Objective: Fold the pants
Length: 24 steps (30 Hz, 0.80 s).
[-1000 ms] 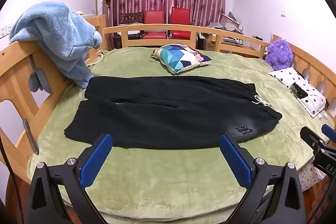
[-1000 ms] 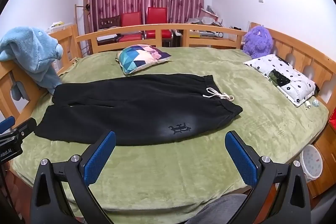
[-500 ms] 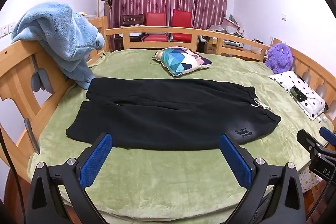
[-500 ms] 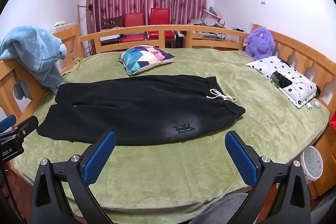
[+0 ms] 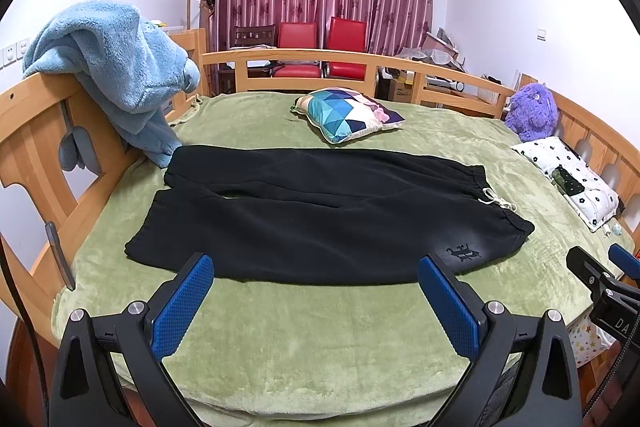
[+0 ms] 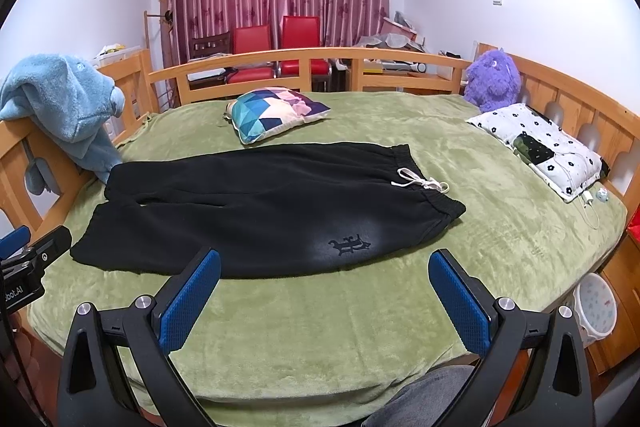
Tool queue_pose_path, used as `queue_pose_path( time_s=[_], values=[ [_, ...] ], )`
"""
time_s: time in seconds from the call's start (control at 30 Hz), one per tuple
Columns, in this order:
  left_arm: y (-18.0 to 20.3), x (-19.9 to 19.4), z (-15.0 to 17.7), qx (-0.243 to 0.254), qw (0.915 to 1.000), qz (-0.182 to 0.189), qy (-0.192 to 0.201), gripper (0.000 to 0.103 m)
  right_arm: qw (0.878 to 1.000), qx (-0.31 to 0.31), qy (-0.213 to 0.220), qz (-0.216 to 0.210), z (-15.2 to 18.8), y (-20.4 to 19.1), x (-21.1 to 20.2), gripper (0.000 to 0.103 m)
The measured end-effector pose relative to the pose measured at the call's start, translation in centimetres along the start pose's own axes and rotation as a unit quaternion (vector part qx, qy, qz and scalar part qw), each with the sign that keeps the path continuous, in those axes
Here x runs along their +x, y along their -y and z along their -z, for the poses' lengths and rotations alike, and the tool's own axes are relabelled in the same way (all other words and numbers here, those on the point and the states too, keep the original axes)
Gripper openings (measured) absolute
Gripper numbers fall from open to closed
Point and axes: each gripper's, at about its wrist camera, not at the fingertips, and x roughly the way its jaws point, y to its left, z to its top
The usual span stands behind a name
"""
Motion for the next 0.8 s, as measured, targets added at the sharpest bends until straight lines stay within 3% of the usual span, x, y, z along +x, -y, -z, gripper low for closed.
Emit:
queue_pose_path(
  time_s=[0.8],
  values=[
    [0.17,-0.06,0.38,-0.004,1.0000,0.000,-0.002,0.103,1.000,-0.004,0.003,-0.001,-0.21,-0.61,-0.22,0.102]
  ],
)
